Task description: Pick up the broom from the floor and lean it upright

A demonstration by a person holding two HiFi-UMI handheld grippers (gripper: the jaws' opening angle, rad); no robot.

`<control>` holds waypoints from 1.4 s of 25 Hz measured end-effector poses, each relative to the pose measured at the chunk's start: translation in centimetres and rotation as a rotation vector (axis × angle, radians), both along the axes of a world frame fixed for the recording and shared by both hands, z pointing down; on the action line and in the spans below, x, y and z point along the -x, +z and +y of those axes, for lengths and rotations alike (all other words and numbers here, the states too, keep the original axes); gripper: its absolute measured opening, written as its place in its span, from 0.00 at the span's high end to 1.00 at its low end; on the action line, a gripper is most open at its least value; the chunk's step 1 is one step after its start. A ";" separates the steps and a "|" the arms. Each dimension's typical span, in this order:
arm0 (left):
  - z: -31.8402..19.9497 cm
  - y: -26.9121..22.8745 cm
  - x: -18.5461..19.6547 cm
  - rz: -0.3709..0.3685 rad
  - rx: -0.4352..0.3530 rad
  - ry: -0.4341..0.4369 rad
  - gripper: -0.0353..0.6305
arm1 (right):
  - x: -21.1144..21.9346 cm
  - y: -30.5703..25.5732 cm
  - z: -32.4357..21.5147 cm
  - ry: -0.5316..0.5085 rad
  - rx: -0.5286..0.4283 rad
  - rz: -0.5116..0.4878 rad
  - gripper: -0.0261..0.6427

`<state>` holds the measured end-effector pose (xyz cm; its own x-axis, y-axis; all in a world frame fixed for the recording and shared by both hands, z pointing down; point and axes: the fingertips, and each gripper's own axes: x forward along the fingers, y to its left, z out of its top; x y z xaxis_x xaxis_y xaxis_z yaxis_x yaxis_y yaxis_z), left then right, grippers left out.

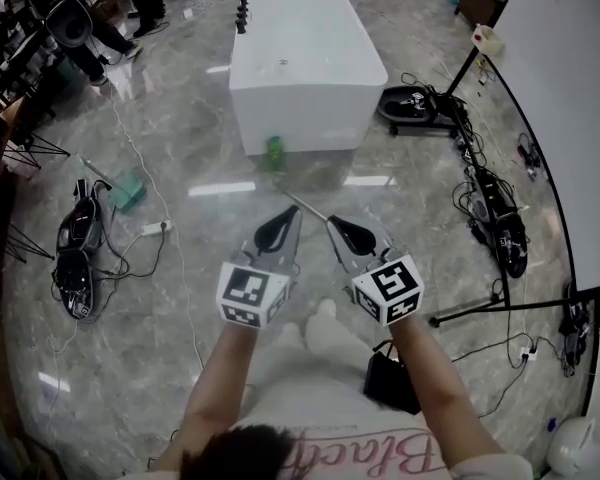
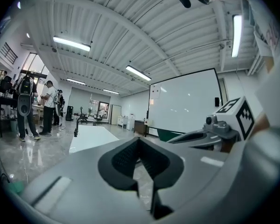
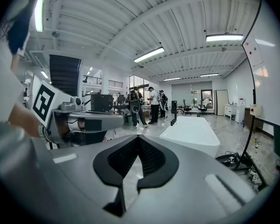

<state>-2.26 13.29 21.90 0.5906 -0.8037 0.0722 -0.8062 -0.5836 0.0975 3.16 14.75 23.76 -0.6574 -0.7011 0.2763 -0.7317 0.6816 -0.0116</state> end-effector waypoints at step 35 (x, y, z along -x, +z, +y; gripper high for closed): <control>-24.9 16.2 -1.9 -0.082 0.256 0.076 0.95 | -0.6 16.3 -25.2 -0.044 0.286 -0.020 0.96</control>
